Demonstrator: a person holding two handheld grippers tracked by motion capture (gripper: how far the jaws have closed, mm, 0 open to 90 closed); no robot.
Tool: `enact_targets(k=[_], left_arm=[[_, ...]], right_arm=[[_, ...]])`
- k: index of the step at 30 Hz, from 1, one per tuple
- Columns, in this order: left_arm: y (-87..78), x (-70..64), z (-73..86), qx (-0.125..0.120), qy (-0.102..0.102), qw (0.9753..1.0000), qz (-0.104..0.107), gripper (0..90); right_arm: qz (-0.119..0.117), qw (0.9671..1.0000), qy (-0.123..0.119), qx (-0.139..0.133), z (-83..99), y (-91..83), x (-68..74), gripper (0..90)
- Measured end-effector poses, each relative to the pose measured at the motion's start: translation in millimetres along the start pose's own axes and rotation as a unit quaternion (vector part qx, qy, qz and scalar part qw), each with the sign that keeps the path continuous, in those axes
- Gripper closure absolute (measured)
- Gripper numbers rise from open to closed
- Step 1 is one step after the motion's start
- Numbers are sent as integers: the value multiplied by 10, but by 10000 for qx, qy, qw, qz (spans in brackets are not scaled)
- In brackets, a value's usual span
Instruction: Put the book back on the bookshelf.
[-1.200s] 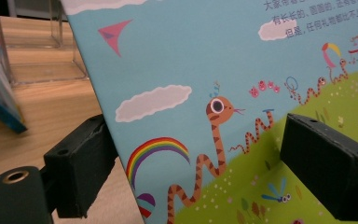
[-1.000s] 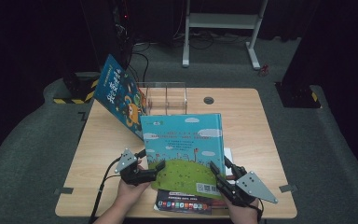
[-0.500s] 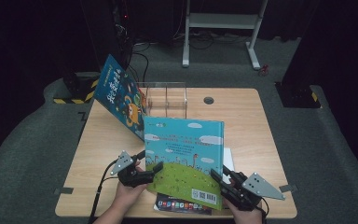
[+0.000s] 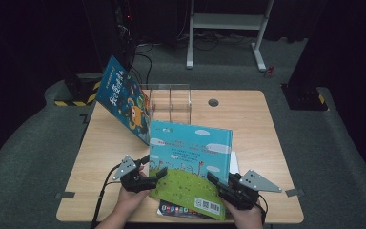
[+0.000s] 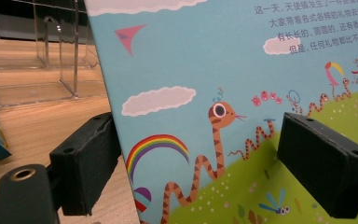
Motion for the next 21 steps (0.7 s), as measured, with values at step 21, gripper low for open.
enact_targets(k=[21], left_arm=[[-288, 69, -41, 261, 187, 9970, -710, 201]], right_arm=[[-411, 9985, 254, -258, -114, -20, 107, 760]])
Point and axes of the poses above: each handheld gripper's, and its own axes: y roughly forward along the jaws, z roughly out of its underside, x roughly to its left, the point moved 2 cm from there along y, roughly forward along the jaws, and after that the axes turned 1 degree about z, right-handed, at the moved point
